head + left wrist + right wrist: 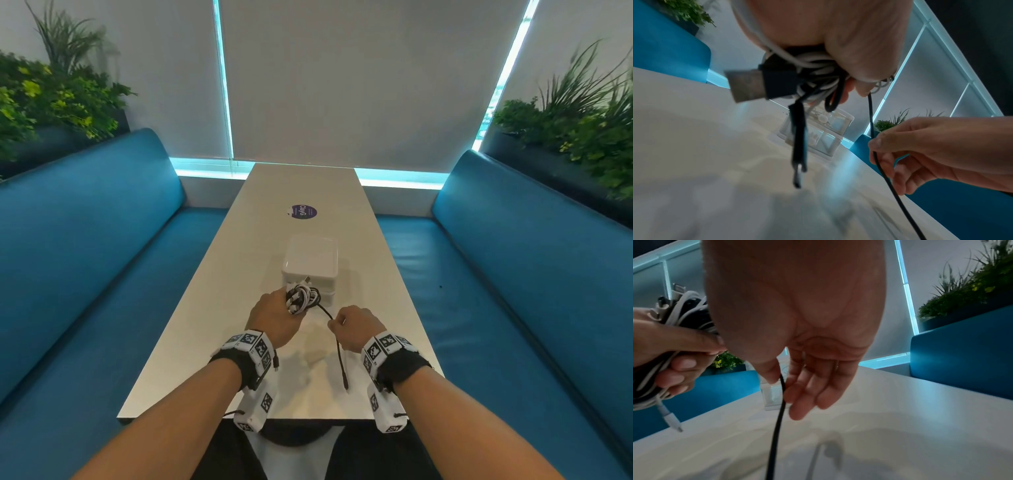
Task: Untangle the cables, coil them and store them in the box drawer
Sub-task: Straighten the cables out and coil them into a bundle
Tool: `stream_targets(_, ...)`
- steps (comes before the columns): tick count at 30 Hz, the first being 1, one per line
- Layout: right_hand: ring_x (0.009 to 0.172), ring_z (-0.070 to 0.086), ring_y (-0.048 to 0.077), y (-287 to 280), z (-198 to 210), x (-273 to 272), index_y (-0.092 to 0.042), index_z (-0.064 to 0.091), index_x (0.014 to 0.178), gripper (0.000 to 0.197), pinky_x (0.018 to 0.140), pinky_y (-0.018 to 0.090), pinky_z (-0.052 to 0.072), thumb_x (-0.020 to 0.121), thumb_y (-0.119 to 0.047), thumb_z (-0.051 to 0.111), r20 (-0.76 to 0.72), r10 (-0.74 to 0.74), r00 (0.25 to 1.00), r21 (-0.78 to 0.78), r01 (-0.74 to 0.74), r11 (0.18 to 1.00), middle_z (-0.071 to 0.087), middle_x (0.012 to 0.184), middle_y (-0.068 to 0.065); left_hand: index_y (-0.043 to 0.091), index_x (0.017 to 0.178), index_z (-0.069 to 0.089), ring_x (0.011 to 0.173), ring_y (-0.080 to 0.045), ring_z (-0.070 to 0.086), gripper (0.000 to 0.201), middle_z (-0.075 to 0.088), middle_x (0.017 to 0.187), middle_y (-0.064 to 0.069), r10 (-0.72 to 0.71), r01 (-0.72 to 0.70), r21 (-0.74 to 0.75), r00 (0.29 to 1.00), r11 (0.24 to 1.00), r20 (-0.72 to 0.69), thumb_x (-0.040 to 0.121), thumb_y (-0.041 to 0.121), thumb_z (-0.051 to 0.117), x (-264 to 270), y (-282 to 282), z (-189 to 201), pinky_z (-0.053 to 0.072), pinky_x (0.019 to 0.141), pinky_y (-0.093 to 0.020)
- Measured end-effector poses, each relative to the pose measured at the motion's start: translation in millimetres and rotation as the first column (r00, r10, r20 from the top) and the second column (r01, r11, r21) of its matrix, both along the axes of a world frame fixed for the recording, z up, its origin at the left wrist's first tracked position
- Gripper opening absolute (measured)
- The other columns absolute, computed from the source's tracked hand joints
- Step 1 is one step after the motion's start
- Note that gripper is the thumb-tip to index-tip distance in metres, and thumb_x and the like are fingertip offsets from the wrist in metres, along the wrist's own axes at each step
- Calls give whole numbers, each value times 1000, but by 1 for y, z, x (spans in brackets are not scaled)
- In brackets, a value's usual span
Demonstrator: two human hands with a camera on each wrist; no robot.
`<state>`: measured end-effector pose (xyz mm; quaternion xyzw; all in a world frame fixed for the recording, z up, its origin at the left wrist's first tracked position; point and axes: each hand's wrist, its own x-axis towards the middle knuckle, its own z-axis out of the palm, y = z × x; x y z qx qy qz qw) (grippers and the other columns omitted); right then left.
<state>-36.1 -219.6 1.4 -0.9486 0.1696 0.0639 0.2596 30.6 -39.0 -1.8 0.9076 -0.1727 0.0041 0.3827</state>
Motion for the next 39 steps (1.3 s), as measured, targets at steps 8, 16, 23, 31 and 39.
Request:
stream_targets(8, 66, 74, 21, 16, 5, -1, -3, 68, 86, 27, 69, 34, 61, 92, -21, 48, 49, -13, 999, 422, -8, 906, 75, 79, 11, 24, 84, 68, 62, -16, 70, 20, 72, 75, 1, -92, 75, -131, 988, 988, -124, 82, 44, 68, -6, -7, -5, 60, 68, -41)
stream_targets(16, 70, 72, 21, 20, 3, -2, -4, 68, 94, 25, 75, 34, 58, 92, 3, 44, 47, -45, 998, 703, -1, 711, 73, 77, 13, 27, 97, 70, 85, -15, 67, 27, 72, 92, 3, -290, 277, -95, 942, 956, -167, 79, 46, 67, -16, -9, -5, 55, 82, -37)
stream_targets(23, 81, 70, 22, 15, 1, -2, -9, 69, 102, 26, 76, 33, 56, 93, -1, 46, 75, -71, 995, 746, -8, 666, 72, 92, 19, 30, 95, 66, 81, -9, 66, 22, 71, 89, 7, -336, 323, -97, 921, 941, -196, 76, 40, 70, -16, -12, -4, 51, 73, -28)
stream_targets(31, 79, 64, 16, 14, 1, -2, -9, 63, 109, 27, 65, 27, 47, 98, -5, 38, 130, -32, 991, 623, -56, 780, 72, 94, 7, 34, 101, 59, 81, -14, 69, 32, 70, 92, 7, -300, 305, -17, 922, 952, -245, 73, 25, 72, -4, -2, -8, 55, 75, -32)
stream_targets(39, 67, 61, 20, 14, 6, -6, -4, 61, 109, 28, 57, 24, 41, 98, -2, 36, -14, 19, 1000, 738, -3, 675, 68, 92, 13, 26, 105, 64, 94, -26, 66, 25, 69, 103, -1, -241, 260, 380, 965, 887, -99, 88, 45, 59, 5, 17, -9, 53, 83, -38)
